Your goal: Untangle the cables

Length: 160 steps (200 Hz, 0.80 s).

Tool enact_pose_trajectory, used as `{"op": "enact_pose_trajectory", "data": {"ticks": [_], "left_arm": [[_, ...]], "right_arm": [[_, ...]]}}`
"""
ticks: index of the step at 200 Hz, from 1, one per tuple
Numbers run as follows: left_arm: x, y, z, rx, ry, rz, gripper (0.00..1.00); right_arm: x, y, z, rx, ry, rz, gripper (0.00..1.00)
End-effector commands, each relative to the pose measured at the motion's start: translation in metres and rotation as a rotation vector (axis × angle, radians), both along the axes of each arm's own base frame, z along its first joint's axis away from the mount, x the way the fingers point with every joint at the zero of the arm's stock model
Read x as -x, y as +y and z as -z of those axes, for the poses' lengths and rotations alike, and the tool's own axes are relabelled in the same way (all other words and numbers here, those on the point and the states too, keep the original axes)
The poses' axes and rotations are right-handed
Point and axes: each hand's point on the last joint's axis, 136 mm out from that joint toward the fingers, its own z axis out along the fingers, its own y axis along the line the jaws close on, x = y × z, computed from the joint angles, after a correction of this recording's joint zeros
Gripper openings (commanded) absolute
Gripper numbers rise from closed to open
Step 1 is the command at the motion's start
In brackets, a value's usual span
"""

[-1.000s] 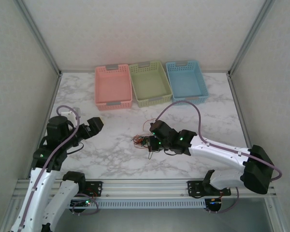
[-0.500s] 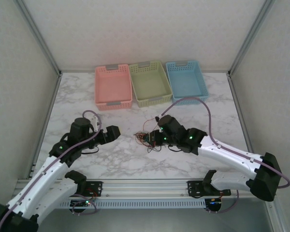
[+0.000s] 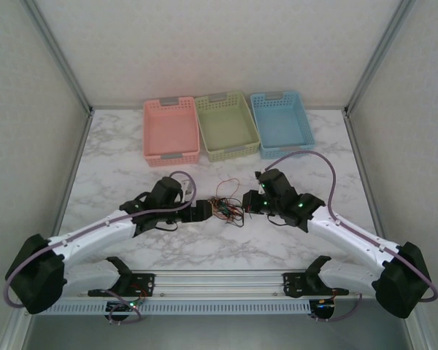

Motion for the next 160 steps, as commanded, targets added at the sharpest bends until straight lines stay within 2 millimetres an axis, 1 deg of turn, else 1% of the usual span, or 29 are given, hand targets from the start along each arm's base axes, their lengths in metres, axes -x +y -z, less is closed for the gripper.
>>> {"op": "enact_pose_trajectory", "data": {"ticks": [1,54,94,111,131,160], "left_arm": [[-0.020,-0.016,-0.021,0.033,-0.087,-0.007,0.94],[-0.036,-0.031,-0.016,0.037,-0.085,-0.026,0.91],[-0.047,-0.040,-0.006,0.016,-0.078,-0.023,0.88],[-0.051,-0.045,-0.003,0.014,-0.073,-0.019,0.84],[-0.056,-0.051,-0.004,0.019,-0.080,-0.015,0.78],[-0.059,-0.052,-0.001,-0.002,-0.082,-0.009,0.69]], "right_arm": [[-0.005,0.000,-0.005,-0.043,-0.012,0.001,0.00],[-0.008,0.000,0.003,-0.048,0.008,0.000,0.00],[-0.008,0.000,0.005,-0.048,0.011,-0.002,0.00],[-0.008,-0.001,0.006,-0.045,0.011,0.000,0.00],[-0.008,-0.002,0.008,-0.040,0.013,0.001,0.00],[-0.007,0.000,0.010,-0.043,0.019,-0.005,0.00]]}}
